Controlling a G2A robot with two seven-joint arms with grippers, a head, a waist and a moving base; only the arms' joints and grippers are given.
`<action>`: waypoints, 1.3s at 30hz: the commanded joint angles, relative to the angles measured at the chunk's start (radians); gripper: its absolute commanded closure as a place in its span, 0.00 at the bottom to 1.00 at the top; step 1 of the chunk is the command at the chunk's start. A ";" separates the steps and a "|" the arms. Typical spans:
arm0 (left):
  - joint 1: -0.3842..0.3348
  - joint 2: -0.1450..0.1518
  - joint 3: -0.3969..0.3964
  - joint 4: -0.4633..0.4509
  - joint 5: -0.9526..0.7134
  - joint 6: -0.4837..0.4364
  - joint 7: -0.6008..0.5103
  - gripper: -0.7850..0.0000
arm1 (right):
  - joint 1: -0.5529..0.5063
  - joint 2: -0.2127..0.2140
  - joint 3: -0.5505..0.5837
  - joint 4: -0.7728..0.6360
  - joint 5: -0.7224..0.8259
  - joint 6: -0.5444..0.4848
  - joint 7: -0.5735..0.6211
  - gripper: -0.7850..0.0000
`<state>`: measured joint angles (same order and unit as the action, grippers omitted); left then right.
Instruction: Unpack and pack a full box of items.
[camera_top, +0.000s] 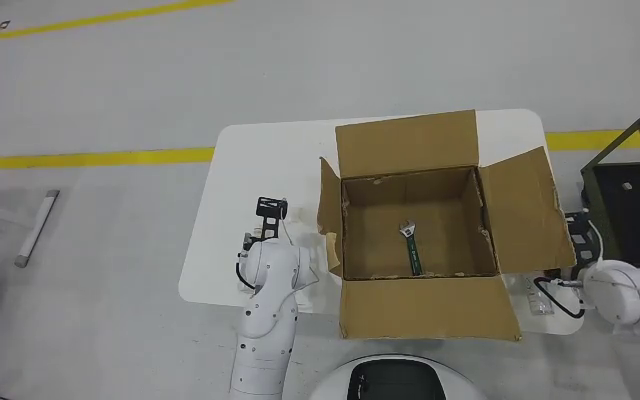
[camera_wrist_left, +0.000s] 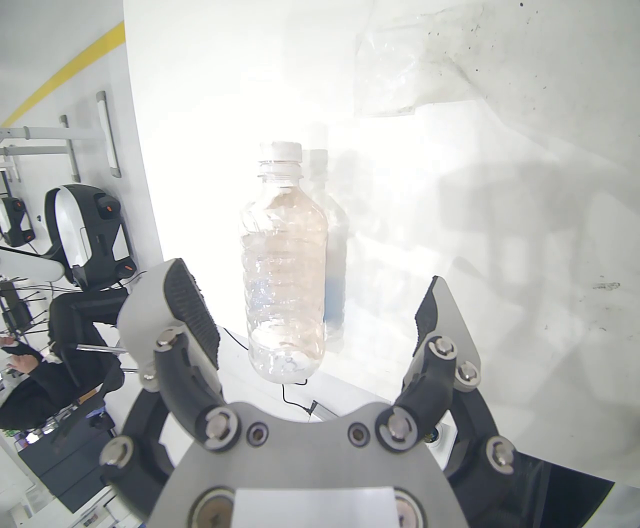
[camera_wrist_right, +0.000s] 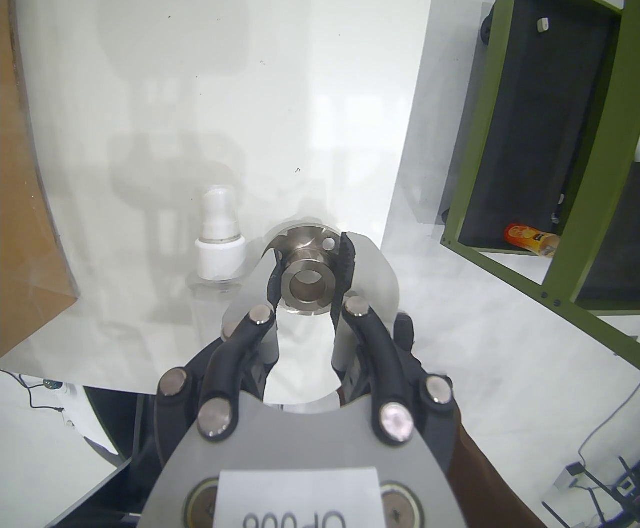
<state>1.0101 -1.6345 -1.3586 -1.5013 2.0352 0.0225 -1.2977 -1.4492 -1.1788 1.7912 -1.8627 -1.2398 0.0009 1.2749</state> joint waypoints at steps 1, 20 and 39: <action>0.000 0.000 0.000 0.000 0.000 0.000 0.000 0.00 | 0.001 0.001 -0.002 0.005 0.002 0.003 0.000 0.81; 0.000 0.000 0.000 0.000 0.000 0.000 0.000 0.00 | 0.014 0.015 0.107 -0.071 0.069 0.032 -0.029 0.54; 0.000 0.000 0.000 0.000 0.000 0.000 0.000 0.00 | 0.141 0.026 -0.132 -0.417 0.256 -0.058 -0.170 0.95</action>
<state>1.0101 -1.6345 -1.3586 -1.5013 2.0352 0.0225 -1.2977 -1.3372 -1.1516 1.7337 -2.3073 -0.9705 -0.0624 1.1019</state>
